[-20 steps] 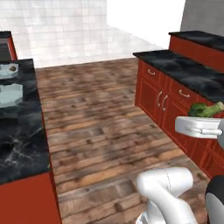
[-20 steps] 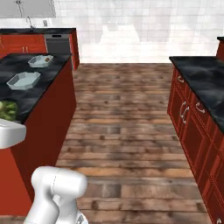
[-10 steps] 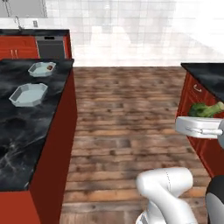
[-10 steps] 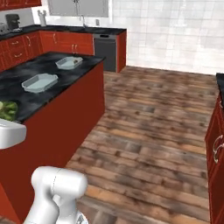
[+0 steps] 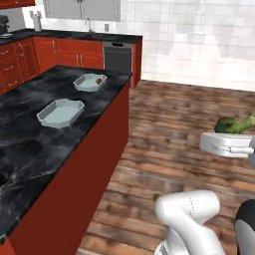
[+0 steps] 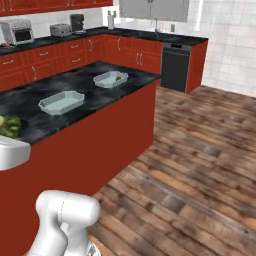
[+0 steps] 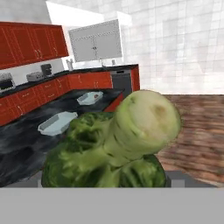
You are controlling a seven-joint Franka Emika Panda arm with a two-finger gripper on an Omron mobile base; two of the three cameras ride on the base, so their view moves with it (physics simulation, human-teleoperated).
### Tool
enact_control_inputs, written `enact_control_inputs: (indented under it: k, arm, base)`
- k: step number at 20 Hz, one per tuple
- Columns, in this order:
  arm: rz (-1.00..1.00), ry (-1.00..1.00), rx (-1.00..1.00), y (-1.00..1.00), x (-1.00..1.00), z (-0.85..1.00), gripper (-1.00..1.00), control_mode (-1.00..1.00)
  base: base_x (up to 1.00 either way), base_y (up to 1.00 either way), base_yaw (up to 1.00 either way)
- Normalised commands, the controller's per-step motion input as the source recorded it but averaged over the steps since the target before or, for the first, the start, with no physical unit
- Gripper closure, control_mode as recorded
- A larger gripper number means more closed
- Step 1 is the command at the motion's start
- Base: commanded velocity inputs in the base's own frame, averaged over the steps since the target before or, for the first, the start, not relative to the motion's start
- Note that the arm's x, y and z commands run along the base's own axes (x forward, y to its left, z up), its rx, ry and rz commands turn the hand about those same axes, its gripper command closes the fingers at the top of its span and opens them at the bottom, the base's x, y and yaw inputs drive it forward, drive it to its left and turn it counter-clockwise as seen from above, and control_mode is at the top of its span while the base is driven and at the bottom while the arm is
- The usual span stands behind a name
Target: Place the cold items (broccoli and pear) from the fridge in one tupperware on the dining counter. Place the warm items (hot dog and kebab skewer) in the stove area in another tupperware.
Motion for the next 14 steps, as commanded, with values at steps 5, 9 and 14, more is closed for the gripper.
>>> enact_control_inputs:
  k: [5,9,14]
  arm:
    - [0.00,0.00,0.00,0.00,0.00,0.00,1.00,1.00]
    - [0.00,0.00,0.00,0.00,0.00,0.00,1.00,1.00]
    - [0.00,0.00,0.00,0.00,0.00,0.00,1.00,1.00]
  base:
    - [0.91,-0.70,0.53]
    - [0.91,-0.70,0.53]
    - [0.91,-0.71,0.52]
